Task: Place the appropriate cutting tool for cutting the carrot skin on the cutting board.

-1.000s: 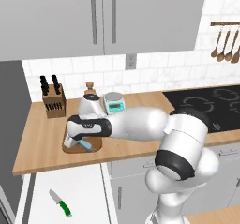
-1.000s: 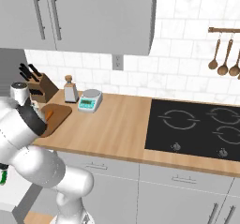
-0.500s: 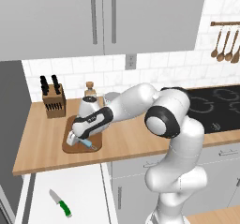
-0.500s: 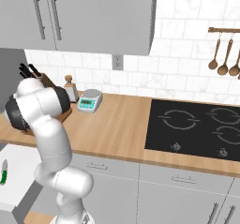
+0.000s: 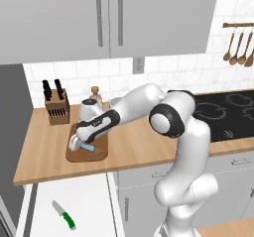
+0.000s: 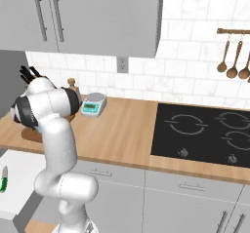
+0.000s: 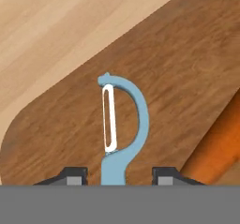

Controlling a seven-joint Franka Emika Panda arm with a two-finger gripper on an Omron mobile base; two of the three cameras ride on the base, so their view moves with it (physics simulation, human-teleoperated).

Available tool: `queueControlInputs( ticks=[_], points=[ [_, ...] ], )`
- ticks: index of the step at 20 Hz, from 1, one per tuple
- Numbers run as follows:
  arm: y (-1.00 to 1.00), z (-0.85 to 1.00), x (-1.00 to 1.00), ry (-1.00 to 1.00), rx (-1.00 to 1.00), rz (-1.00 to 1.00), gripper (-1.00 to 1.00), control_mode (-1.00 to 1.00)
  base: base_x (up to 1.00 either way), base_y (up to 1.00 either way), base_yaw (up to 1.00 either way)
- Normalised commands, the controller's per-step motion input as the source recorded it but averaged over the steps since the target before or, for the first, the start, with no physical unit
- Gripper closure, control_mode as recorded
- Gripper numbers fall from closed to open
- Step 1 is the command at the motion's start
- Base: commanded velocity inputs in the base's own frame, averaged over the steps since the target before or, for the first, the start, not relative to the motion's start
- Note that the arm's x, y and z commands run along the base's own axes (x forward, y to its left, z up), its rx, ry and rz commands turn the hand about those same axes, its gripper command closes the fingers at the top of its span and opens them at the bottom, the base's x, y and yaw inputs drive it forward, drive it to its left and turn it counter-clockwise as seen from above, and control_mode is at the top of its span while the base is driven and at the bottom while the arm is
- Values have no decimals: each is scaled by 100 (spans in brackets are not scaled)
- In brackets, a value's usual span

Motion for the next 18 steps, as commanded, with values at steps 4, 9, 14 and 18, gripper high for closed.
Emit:
queueControlInputs(
  ticks=[4, 9, 14, 18],
  points=[
    [-42, 22, -15, -4, 0, -7, -100, -100, 0, 0, 0],
    [-66, 62, -40, -16, 0, -9, -100, -100, 0, 0, 0],
    [-80, 51, -35, -16, 1, -7, -100, -100, 0, 0, 0],
    [-80, 49, -25, -8, 5, -16, -100, -100, 0, 0, 0]
  ],
)
